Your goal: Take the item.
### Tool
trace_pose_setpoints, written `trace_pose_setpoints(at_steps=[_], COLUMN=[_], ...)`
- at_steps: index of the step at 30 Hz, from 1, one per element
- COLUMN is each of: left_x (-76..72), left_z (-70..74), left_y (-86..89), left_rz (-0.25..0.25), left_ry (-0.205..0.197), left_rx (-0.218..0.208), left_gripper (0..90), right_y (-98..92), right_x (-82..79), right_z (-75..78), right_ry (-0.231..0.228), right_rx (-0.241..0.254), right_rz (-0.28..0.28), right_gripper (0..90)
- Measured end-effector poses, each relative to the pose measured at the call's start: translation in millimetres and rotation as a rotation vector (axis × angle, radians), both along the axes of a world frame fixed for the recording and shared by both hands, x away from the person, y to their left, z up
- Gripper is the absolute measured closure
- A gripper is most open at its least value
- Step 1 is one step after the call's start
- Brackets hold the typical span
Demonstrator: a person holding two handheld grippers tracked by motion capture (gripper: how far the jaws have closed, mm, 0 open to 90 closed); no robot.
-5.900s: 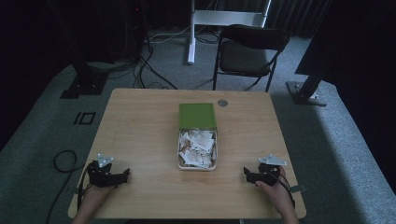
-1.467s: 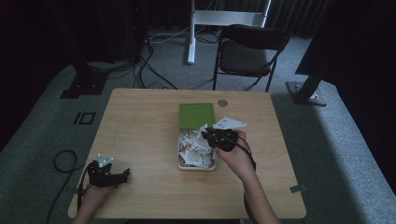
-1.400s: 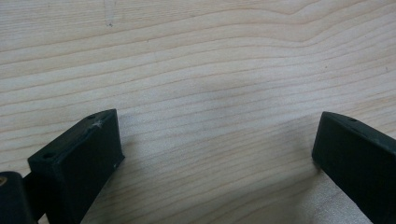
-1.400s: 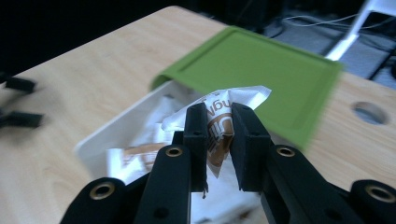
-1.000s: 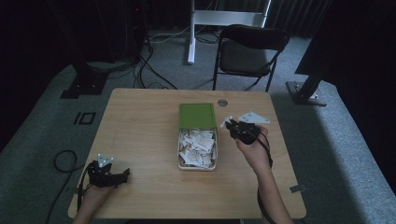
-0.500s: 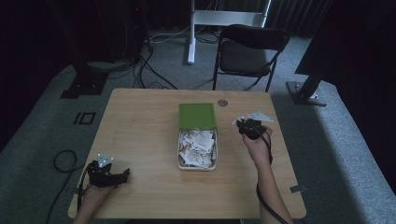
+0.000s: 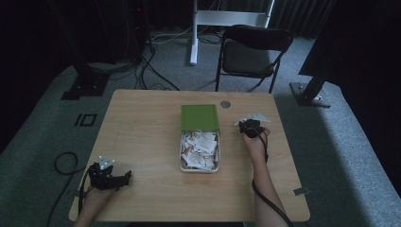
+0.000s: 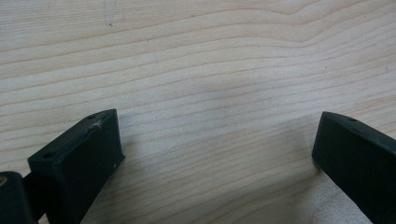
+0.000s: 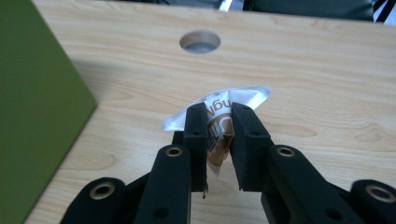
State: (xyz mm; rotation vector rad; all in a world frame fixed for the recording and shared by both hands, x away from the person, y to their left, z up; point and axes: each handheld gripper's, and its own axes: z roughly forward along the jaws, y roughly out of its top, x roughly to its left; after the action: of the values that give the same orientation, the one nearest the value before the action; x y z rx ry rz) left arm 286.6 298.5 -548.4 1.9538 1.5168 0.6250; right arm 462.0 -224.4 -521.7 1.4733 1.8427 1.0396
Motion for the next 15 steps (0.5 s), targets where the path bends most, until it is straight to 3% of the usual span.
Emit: trace_pose_setpoints(at_steps=[11, 15], left_x=[0.0, 0.0], left_z=[0.0, 0.0], left_y=[0.0, 0.0], left_rz=[0.000, 0.000], left_ry=[0.000, 0.000], left_rx=[0.000, 0.000], left_gripper=[2.4, 2.3], right_y=[3.0, 2.5], right_x=[18.5, 18.5], right_z=[-22.2, -24.4], right_ry=[0.055, 0.051], right_rx=[0.000, 0.006], right_rz=[-0.046, -0.045], right_gripper=[77.0, 63.6])
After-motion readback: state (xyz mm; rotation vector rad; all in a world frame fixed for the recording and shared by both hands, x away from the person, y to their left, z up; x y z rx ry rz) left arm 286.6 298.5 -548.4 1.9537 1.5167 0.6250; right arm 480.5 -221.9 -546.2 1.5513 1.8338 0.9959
